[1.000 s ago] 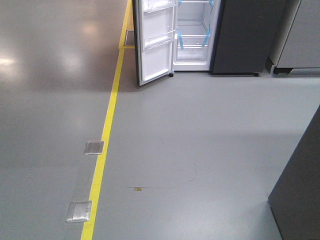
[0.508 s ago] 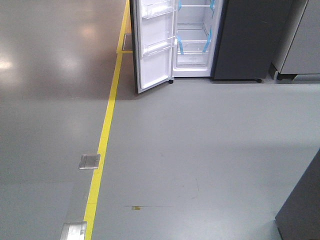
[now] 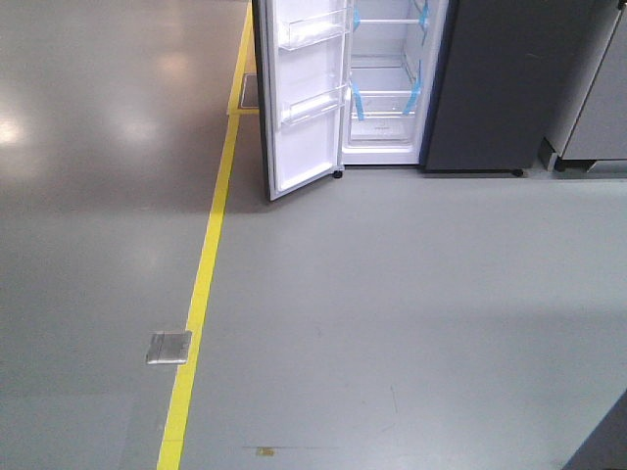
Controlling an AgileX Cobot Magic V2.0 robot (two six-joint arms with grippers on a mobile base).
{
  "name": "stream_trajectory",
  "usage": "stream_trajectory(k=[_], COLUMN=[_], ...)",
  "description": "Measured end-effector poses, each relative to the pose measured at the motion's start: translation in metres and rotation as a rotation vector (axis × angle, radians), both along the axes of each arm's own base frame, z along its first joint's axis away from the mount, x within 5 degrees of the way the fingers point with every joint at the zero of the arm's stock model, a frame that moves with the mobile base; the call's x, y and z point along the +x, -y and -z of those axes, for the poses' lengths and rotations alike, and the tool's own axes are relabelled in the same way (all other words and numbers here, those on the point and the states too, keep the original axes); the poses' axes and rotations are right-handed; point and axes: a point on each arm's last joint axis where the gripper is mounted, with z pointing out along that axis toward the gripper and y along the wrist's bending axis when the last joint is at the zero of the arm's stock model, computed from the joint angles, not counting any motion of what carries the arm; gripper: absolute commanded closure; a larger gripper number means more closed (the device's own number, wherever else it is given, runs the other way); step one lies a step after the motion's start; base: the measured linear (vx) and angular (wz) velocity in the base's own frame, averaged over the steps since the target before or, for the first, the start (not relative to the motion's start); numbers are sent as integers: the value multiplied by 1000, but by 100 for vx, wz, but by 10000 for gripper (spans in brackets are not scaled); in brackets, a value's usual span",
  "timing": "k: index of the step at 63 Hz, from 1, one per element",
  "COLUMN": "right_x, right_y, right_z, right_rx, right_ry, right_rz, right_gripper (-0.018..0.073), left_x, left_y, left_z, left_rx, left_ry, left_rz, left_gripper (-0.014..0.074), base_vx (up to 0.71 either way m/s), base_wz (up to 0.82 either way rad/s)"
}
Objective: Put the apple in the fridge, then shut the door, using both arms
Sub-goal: 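Drive the base up to the open fridge door holding the apple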
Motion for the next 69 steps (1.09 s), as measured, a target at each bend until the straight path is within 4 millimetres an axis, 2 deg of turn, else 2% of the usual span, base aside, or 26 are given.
stream_trajectory(k=[69], right_x=[0], right_y=[0], right_z=[0], right_rx=[0], right_ry=[0], right_rz=[0], right_gripper=[162], left_x=[0], left_y=[0], left_z=[0], left_rx=[0], left_ry=[0], left_rz=[0], left_gripper=[603], base_vx=[25], base_wz=[0])
